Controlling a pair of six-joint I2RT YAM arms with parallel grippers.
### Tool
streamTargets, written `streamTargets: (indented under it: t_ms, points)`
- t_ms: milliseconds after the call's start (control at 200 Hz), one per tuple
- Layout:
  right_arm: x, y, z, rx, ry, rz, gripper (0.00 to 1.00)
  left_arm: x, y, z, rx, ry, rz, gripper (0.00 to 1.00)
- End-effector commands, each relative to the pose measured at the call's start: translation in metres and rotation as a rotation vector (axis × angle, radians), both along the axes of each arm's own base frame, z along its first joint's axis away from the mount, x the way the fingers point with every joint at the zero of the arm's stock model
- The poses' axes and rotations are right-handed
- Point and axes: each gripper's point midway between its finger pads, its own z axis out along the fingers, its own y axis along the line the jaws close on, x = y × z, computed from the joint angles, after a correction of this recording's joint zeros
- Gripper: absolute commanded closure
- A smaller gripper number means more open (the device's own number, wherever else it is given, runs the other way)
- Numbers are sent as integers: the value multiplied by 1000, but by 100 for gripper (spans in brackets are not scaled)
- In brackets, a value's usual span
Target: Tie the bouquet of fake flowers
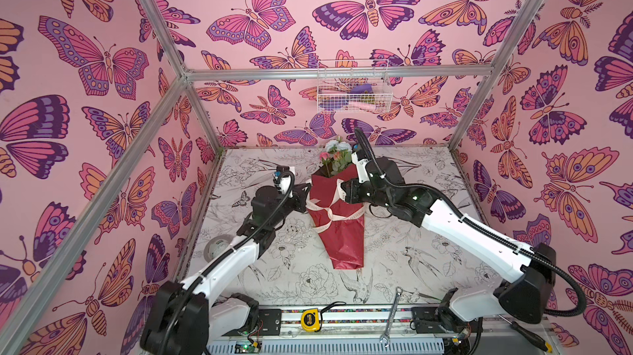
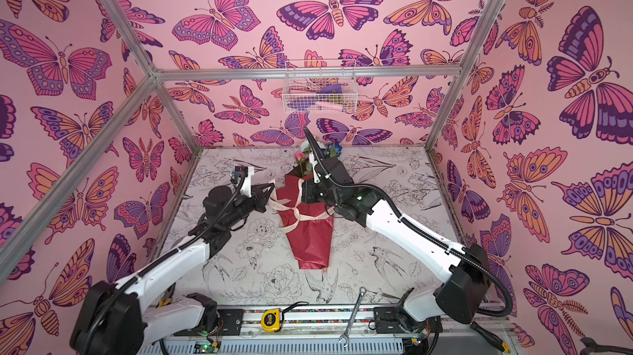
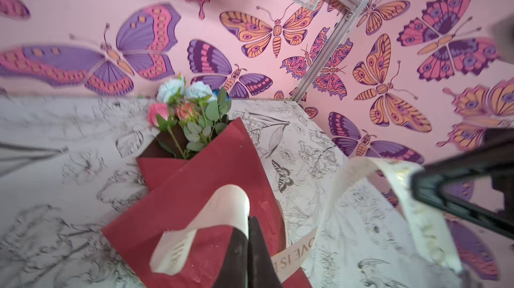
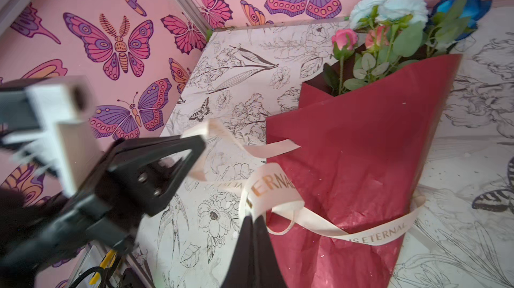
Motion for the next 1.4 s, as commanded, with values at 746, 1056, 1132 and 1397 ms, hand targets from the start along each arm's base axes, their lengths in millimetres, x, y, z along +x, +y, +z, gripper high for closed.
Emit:
streamTargets:
  t_ms: [746, 1056, 1132, 1397]
  points:
    - [-6, -15, -24, 40, 87, -29, 100, -42, 33, -70, 449, 22, 419, 95]
    - [-4, 2, -34, 59, 132, 18, 100, -67, 62, -114, 323, 294, 562, 93]
    - [-4, 3, -33, 57, 133, 21, 100, -69, 66, -121, 360, 325, 580, 92]
    - [-23, -9, -58, 20, 220, 29, 100, -69, 59, -131, 347, 451, 492, 35]
